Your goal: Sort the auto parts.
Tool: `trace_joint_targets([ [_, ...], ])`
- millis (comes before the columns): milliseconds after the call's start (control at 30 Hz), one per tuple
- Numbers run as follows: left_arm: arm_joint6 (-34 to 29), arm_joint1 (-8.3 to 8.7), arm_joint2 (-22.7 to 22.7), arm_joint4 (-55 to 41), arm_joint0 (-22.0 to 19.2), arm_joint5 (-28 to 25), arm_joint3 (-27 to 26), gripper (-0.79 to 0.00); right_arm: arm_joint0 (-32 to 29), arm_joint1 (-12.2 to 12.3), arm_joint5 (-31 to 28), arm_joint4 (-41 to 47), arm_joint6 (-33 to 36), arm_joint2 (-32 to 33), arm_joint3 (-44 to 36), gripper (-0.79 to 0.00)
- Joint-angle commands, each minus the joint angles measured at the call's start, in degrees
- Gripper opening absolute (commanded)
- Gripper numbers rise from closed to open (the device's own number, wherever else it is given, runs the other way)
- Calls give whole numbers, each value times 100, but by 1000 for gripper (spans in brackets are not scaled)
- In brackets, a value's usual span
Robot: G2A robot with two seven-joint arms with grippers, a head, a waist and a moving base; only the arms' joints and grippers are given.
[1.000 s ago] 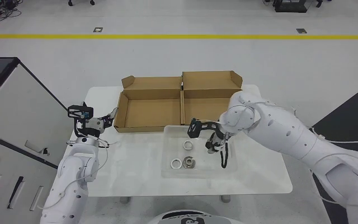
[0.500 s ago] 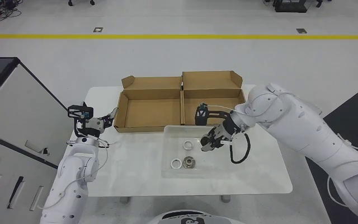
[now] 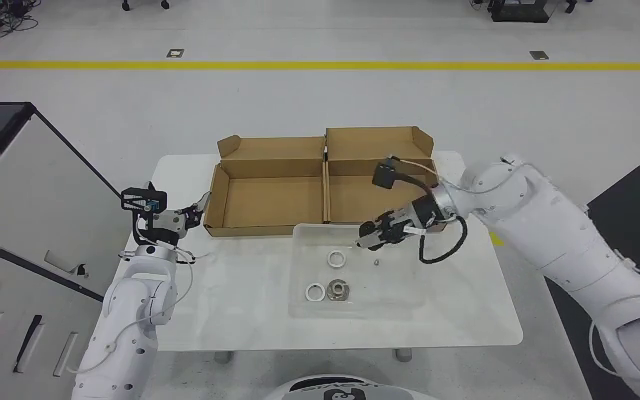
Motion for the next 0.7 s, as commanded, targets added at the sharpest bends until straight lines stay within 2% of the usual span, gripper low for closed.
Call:
trace_joint_targets([
  [0,0,0,0,0,0,0,0,0,-171,33,-157,651,-15,165,162,-785],
  [167,0,0,0,0,0,0,0,0,-467,22,-344,2083,-10,442,326,-785],
  [300,0,0,0,0,0,0,0,0,-404,-105,-381,2978,13,492,287,-785],
  [667,0,0,0,0,0,0,0,0,456,-758,-252,4471,143,268,217,-785],
])
